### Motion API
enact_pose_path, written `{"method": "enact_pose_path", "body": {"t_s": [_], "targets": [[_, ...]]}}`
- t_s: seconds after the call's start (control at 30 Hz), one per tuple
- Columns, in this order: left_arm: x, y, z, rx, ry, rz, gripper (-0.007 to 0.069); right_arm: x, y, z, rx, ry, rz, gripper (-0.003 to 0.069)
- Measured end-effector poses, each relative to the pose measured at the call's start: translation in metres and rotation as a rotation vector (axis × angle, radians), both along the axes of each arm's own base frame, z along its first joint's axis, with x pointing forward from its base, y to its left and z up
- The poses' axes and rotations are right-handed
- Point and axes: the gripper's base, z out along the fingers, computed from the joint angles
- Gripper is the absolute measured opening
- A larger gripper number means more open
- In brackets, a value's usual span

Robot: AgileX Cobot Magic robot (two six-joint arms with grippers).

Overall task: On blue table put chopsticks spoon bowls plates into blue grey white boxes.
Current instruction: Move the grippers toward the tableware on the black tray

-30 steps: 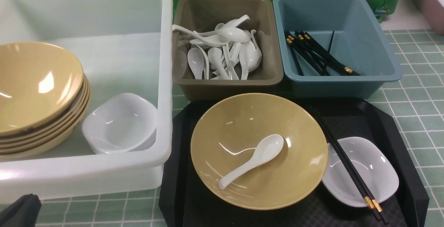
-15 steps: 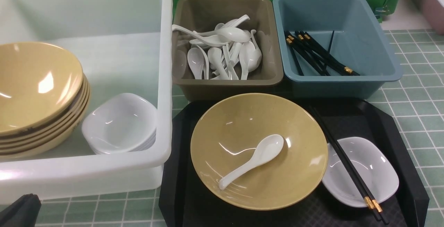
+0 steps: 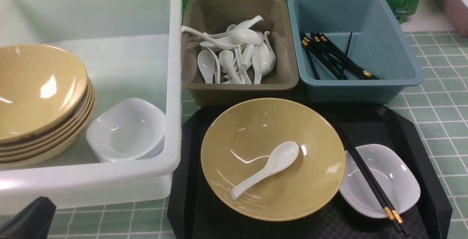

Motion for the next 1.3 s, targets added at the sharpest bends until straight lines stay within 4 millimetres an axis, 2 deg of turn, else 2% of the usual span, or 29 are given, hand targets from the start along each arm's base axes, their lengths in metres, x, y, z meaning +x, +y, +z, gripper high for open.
{"method": "enact_pose_path", "body": {"t_s": [0.07,0.1,0.17,0.23,0.27,0.37,0.53,0.67,0.7,0.77,0.83,0.9,0.97,1.0,1.03,1.07,1.1,1.13,1.17,1.2,1.23,1.3], "targets": [[0.000,-0.004,0.004,-0.316,0.010,-0.002,0.0004,0.000,0.002,0.000,0.193,-0.004,-0.030,0.0237],[0.000,-0.005,0.006,-0.455,0.013,-0.002,0.0004,0.000,0.003,0.000,0.354,-0.004,-0.057,0.0237],[0.000,-0.007,0.009,-0.644,0.016,-0.002,0.0004,0.000,0.005,0.000,0.651,0.000,-0.103,0.0237],[0.000,-0.006,0.012,-0.755,0.008,0.004,0.0004,0.000,0.007,0.001,0.941,0.009,-0.153,0.0237],[0.000,-0.006,0.012,-0.780,0.006,0.006,0.0004,0.000,0.008,0.001,1.030,0.013,-0.173,0.0237],[0.000,-0.006,0.013,-0.814,0.002,0.009,0.0004,0.000,0.008,0.001,1.085,0.014,-0.188,0.0237],[0.000,-0.006,0.013,-0.750,-0.005,-0.004,0.0004,0.000,0.006,0.000,0.921,0.006,-0.162,0.0237],[-0.004,-0.009,0.034,-0.583,-0.076,-0.065,0.0004,0.000,0.008,0.002,0.864,0.017,-0.131,0.0236],[-0.009,-0.010,0.055,-0.460,-0.151,-0.098,0.0004,-0.002,0.010,0.011,0.786,0.018,-0.077,0.0227],[-0.014,-0.012,0.081,-0.293,-0.208,-0.133,0.0004,-0.005,0.012,0.035,0.661,-0.007,0.004,0.0198],[-0.011,-0.015,0.101,-0.141,-0.189,-0.166,0.0004,-0.006,0.014,0.060,0.536,-0.012,0.071,0.0146],[-0.001,-0.018,0.119,0.026,-0.098,-0.212,0.0004,-0.004,0.016,0.087,0.415,0.015,0.129,0.0076],[0.013,-0.020,0.134,0.171,0.038,-0.268,0.0004,0.005,0.020,0.113,0.269,0.104,0.189,0.0041],[0.021,-0.020,0.140,0.248,0.113,-0.294,0.0004,0.010,0.022,0.125,0.197,0.165,0.219,0.0037],[0.023,-0.019,0.141,0.276,0.130,-0.294,0.0004,0.012,0.022,0.122,0.181,0.190,0.223,0.0037],[0.035,-0.017,0.150,0.381,0.251,-0.329,0.0004,0.022,0.025,0.144,0.070,0.284,0.277,0.0036],[0.037,-0.018,0.151,0.381,0.263,-0.337,0.0004,0.024,0.025,0.146,0.056,0.299,0.283,0.0036],[0.048,-0.015,0.158,0.472,0.373,-0.366,0.0004,0.037,0.028,0.156,-0.041,0.437,0.334,0.0036],[0.051,-0.015,0.159,0.488,0.395,-0.375,0.0004,0.039,0.028,0.163,-0.071,0.450,0.350,0.0036],[0.062,-0.015,0.165,0.542,0.467,-0.414,0.0004,0.050,0.029,0.170,-0.136,0.536,0.388,0.0036],[0.063,-0.016,0.166,0.548,0.473,-0.420,0.0004,0.052,0.029,0.171,-0.143,0.547,0.393,0.0036],[0.078,-0.025,0.173,0.607,0.513,-0.501,0.0004,0.071,0.032,0.176,-0.187,0.656,0.430,0.0036]]}}
